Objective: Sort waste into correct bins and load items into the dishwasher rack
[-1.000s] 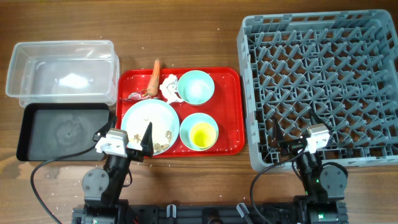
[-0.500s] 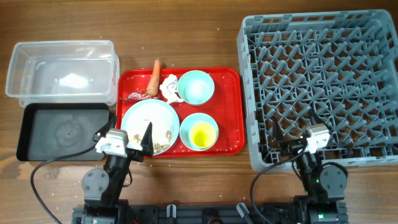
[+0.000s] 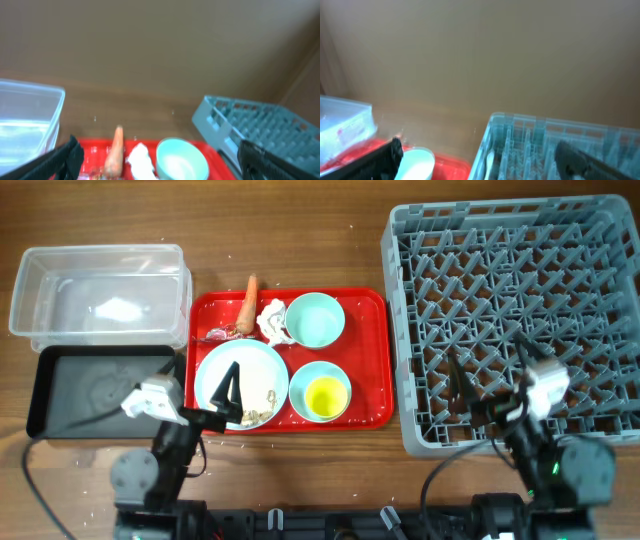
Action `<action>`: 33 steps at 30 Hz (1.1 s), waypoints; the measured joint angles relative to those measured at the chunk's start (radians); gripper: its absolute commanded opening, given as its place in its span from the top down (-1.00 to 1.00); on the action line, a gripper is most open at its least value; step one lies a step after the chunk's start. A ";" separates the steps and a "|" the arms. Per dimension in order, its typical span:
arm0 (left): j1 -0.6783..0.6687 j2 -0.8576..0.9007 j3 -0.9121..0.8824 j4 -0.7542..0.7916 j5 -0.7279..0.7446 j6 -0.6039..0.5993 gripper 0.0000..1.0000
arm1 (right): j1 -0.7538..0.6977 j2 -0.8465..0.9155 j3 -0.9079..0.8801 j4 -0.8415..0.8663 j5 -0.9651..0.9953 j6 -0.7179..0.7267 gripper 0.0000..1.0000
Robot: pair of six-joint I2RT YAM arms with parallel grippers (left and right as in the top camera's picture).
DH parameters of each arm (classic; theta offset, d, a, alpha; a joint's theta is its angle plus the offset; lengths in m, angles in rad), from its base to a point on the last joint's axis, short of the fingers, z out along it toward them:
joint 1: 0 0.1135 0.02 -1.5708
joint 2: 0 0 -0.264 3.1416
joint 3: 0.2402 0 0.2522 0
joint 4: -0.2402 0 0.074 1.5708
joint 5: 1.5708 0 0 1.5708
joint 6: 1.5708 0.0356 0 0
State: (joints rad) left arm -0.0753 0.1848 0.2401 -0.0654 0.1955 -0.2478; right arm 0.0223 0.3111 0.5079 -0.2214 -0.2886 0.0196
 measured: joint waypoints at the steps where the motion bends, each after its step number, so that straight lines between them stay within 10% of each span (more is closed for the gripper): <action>1: 0.000 0.057 0.081 -0.053 0.000 -0.012 -1.00 | 0.000 0.056 0.053 -0.040 0.000 0.002 -0.99; 11: 0.000 0.768 0.951 -0.793 0.056 -0.057 -1.00 | 0.000 0.704 0.669 -0.460 -0.134 0.047 -0.99; 14: -0.003 0.832 0.982 -0.803 0.155 -0.077 -0.58 | 0.000 0.745 0.683 -0.486 -0.209 0.095 -0.99; 28: -0.572 1.436 0.995 -0.983 -0.005 -0.166 0.02 | 0.000 0.886 0.692 -0.662 -0.002 0.134 -0.99; 33: -0.587 1.559 0.995 -0.946 -0.088 -0.195 0.92 | 0.000 0.887 0.692 -0.661 0.006 0.134 -0.99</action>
State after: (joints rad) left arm -0.6628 1.7435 1.2354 -1.0115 0.1074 -0.4427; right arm 0.0223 1.1984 1.1999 -0.8825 -0.2821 0.1539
